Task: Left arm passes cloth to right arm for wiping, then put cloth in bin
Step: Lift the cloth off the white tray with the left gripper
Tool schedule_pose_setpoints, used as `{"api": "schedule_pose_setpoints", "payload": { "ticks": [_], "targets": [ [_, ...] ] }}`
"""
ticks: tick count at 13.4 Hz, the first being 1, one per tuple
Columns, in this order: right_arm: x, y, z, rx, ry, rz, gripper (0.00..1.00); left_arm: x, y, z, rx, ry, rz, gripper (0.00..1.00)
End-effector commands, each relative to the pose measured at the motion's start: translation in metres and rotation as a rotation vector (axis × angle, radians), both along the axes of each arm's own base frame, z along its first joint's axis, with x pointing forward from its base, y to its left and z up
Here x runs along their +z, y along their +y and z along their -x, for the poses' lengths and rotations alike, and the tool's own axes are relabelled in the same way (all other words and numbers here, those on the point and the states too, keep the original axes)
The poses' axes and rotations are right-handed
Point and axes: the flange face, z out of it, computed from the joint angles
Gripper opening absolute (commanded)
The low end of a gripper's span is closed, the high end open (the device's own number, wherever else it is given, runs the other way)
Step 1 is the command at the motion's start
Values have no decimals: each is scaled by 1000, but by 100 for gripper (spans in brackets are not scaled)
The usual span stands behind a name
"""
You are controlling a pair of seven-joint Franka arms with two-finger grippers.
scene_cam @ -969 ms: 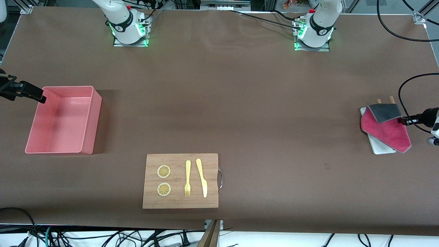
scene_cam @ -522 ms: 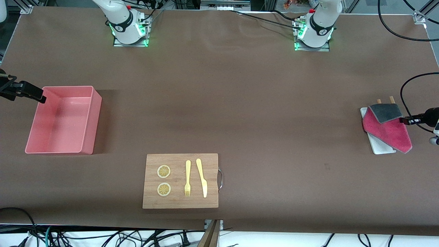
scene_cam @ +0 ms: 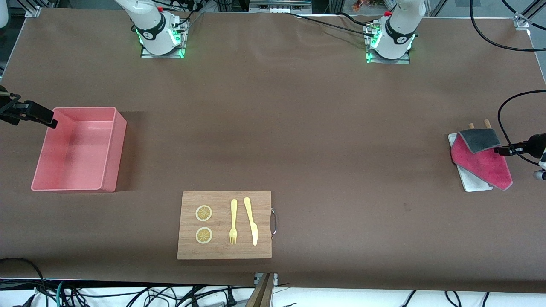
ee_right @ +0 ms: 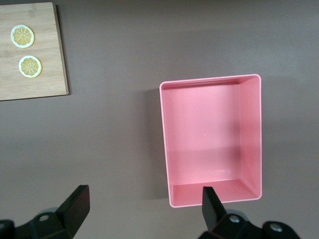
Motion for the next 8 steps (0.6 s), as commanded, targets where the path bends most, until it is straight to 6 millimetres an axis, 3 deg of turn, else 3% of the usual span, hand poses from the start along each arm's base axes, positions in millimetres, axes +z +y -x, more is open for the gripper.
{"api": "schedule_pose_setpoints", "payload": {
  "ticks": [1, 3, 8],
  "targets": [
    [5, 2, 0, -2, -4, -16, 100, 2, 1, -2, -21, -2, 3, 13],
    [5, 2, 0, -2, -4, -16, 100, 2, 1, -2, -23, -1, 0, 6],
    [5, 2, 0, -2, -4, -16, 100, 1, -2, -3, -25, -1, 0, 0]
  ]
}}
